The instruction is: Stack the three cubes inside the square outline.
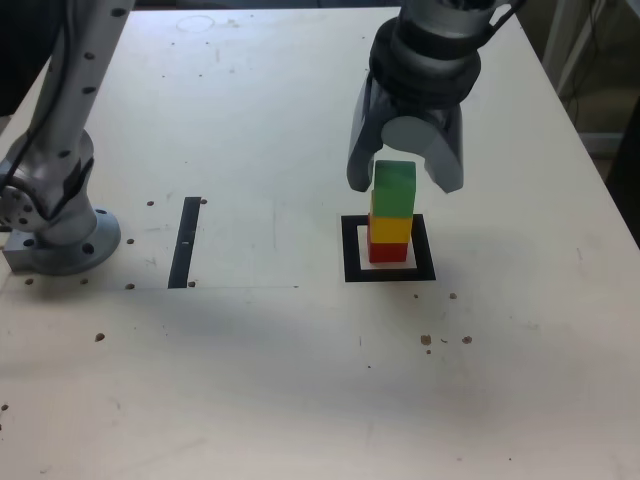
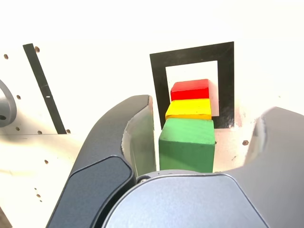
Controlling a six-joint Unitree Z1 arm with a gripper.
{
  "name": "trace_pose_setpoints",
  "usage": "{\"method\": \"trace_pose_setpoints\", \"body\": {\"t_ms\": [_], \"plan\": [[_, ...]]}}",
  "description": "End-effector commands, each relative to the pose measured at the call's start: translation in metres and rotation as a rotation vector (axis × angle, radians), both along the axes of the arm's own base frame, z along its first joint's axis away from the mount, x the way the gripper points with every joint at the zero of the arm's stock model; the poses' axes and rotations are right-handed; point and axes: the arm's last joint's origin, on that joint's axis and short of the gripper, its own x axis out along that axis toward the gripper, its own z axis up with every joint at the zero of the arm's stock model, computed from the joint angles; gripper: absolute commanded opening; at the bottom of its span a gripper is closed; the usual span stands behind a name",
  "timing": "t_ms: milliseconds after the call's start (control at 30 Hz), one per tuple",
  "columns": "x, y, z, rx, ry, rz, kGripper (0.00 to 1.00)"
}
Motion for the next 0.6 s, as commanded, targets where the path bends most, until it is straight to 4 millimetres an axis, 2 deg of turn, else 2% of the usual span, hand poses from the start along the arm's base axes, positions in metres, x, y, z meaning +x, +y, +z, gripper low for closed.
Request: {"method": "trace_pose_setpoints", "body": {"t_ms": [0, 167, 333, 433, 567], "plan": [[-0.006, 0.002, 0.010, -0.008, -0.013, 0.002, 0.99], [-0.028, -0.005, 0.044, -0.047, -0.095, -0.019, 0.99], [-0.064, -0.012, 0.082, -0.078, -0.183, -0.052, 0.99], [-0.081, -0.010, 0.090, -0.092, -0.186, -0.056, 0.99], [-0.099, -0.002, 0.090, -0.107, -0.159, -0.037, 0.99]]}}
